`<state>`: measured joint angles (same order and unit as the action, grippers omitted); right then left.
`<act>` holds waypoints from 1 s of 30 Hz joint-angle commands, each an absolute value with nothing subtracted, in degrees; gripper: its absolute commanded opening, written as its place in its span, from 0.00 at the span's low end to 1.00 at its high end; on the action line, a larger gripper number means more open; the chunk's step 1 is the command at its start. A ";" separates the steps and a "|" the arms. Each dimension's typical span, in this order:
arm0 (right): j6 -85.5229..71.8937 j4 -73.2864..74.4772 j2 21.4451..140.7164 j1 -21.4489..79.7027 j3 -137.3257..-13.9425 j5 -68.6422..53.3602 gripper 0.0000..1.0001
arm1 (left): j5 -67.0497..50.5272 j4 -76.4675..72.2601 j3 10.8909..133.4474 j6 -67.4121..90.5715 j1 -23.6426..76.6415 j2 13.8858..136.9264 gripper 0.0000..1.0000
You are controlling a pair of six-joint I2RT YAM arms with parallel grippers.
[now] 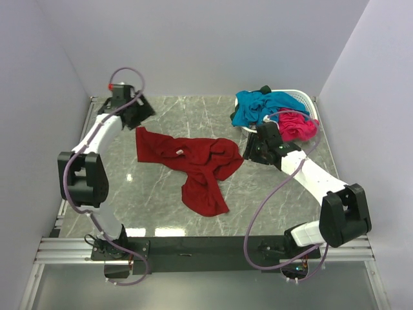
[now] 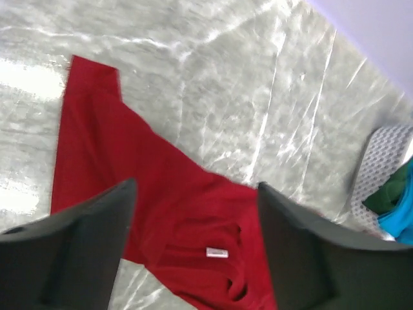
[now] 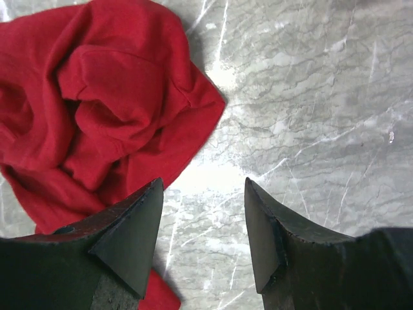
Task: Fold and stack the t-shirts
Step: Flatten the tshirt out
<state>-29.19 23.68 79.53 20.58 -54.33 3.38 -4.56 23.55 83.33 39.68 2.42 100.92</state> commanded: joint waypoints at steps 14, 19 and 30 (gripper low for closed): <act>-31.73 22.85 75.94 20.30 -51.86 2.72 0.60 | 0.44 24.87 91.74 32.87 33.65 108.01 0.65; -32.25 22.76 75.06 20.04 -50.89 2.90 0.60 | -2.89 24.44 93.69 33.75 35.24 113.02 0.62; -33.31 23.03 71.19 18.99 -47.81 3.51 0.60 | -5.72 28.82 99.41 34.71 39.20 122.43 0.58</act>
